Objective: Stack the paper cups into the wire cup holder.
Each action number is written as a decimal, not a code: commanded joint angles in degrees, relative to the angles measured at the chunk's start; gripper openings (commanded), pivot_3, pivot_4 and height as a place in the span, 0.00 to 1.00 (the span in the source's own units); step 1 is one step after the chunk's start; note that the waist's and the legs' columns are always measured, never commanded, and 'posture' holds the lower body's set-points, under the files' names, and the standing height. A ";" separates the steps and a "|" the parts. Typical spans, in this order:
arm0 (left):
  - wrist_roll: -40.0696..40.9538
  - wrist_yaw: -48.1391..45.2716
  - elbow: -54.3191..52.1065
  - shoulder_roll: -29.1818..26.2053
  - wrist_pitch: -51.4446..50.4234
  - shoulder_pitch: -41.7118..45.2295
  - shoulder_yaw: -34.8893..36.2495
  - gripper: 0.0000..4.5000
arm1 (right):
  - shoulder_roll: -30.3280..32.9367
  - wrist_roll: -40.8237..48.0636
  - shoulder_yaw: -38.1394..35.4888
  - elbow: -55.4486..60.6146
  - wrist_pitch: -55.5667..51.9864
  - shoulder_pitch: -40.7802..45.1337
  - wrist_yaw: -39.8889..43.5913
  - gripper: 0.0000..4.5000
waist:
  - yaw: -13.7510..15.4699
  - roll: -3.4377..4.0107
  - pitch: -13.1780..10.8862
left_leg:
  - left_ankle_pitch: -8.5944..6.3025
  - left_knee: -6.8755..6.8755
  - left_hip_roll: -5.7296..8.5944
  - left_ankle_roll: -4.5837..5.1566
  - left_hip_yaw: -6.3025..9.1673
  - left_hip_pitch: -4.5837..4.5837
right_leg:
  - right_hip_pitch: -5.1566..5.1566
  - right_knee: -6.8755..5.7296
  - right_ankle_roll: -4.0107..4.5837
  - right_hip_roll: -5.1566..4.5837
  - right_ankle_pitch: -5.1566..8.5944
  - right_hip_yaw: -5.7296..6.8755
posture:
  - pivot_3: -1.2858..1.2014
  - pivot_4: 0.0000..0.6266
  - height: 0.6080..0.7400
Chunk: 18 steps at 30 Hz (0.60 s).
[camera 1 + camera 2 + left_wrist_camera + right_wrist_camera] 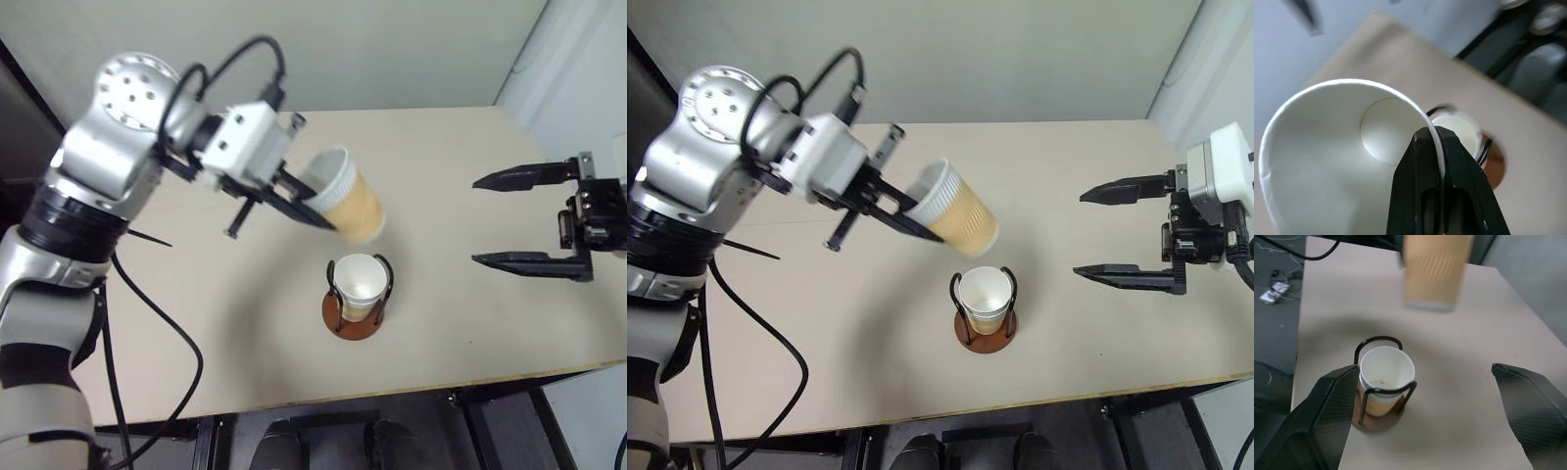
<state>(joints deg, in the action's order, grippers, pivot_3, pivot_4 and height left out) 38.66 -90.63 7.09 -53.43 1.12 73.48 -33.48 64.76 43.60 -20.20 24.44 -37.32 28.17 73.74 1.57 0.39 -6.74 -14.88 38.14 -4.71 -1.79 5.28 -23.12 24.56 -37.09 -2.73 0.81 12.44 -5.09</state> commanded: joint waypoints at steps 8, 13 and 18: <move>-4.68 -1.87 1.65 0.41 12.69 3.60 -13.14 0.01 | 1.88 2.52 -6.00 5.37 -0.90 -4.10 -4.20 1.00 | 0.07 0.05 -0.02 | -0.23 0.13 0.04 0.44 -0.01 0.06 | -0.27 0.08 0.32 0.01 0.18 -0.03 | 0.52 0.24 1.00; -6.45 -1.87 1.23 1.88 12.63 2.65 -13.62 0.01 | 2.29 2.80 -6.42 5.64 -0.64 -5.11 -4.74 1.00 | 0.15 0.05 -0.02 | -0.22 0.13 0.06 0.41 -0.02 0.02 | -0.28 0.10 0.29 0.01 0.18 -0.01 | 0.52 0.24 1.00; -12.23 -1.87 2.10 4.07 13.37 1.33 -12.72 0.28 | 2.44 2.94 -5.60 5.60 -0.14 -4.73 -5.20 1.00 | 0.25 0.05 -0.02 | -0.21 0.13 0.06 0.40 -0.09 0.00 | -0.30 0.11 0.14 0.01 0.19 0.00 | 0.52 0.24 1.00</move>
<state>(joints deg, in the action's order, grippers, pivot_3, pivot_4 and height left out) 27.17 -90.64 9.25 -49.22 13.60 74.48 -47.90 66.05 45.86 -24.07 29.10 -38.25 22.78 69.01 1.81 0.43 -6.76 -15.09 38.27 -4.66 -1.39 5.19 -23.13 24.27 -36.98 -2.60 0.82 12.63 -5.08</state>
